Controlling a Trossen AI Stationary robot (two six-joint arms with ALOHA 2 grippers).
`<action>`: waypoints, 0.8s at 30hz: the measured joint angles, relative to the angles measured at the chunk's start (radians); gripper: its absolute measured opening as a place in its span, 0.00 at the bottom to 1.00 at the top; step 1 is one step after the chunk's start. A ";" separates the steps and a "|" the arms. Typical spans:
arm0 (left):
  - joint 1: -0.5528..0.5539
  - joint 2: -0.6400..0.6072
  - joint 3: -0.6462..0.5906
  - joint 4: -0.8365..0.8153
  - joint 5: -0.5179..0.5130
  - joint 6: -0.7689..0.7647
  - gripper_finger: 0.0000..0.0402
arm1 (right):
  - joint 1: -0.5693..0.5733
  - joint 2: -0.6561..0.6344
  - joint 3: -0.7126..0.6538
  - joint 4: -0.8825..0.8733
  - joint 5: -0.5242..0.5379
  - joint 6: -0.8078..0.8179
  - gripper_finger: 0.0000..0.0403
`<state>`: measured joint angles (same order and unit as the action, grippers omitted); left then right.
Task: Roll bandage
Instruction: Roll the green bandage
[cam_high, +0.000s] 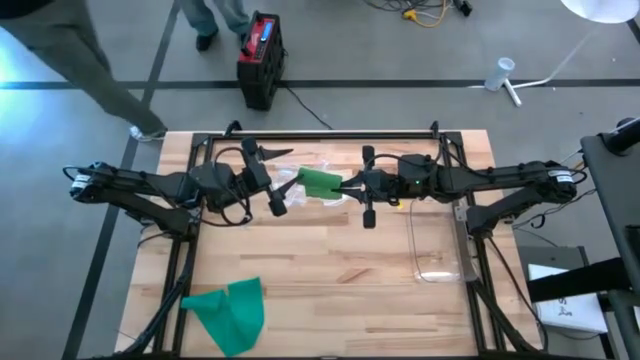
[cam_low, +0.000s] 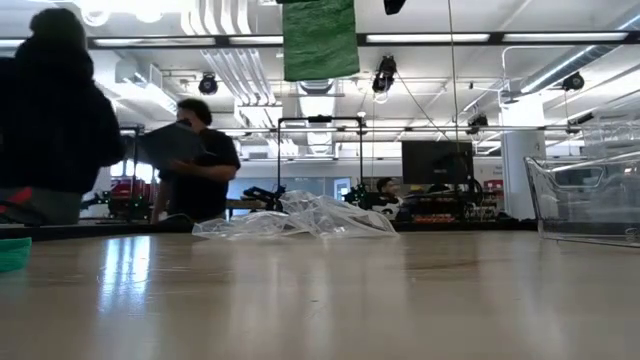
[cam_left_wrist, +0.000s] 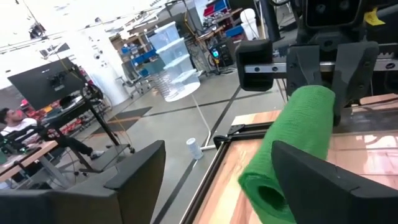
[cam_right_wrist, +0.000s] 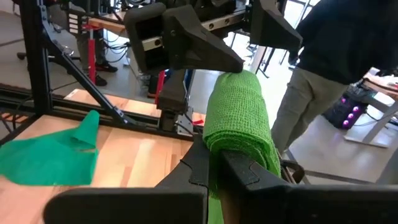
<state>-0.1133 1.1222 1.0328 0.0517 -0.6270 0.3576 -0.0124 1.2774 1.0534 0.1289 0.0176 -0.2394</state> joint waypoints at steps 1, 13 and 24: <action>0.000 -0.003 0.000 0.000 0.000 0.000 0.71 | 0.000 0.000 0.000 0.000 0.000 0.000 0.01; -0.004 -0.011 0.001 0.021 0.152 -0.025 0.67 | -0.001 0.000 0.000 0.003 0.005 -0.008 0.01; 0.011 -0.004 0.001 0.003 0.139 -0.033 0.67 | 0.000 0.000 0.000 0.003 -0.127 -0.007 0.01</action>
<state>-0.1020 1.1178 1.0340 0.0546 -0.4881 0.3243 -0.0124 1.2774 1.0531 0.1322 -0.1093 -0.2466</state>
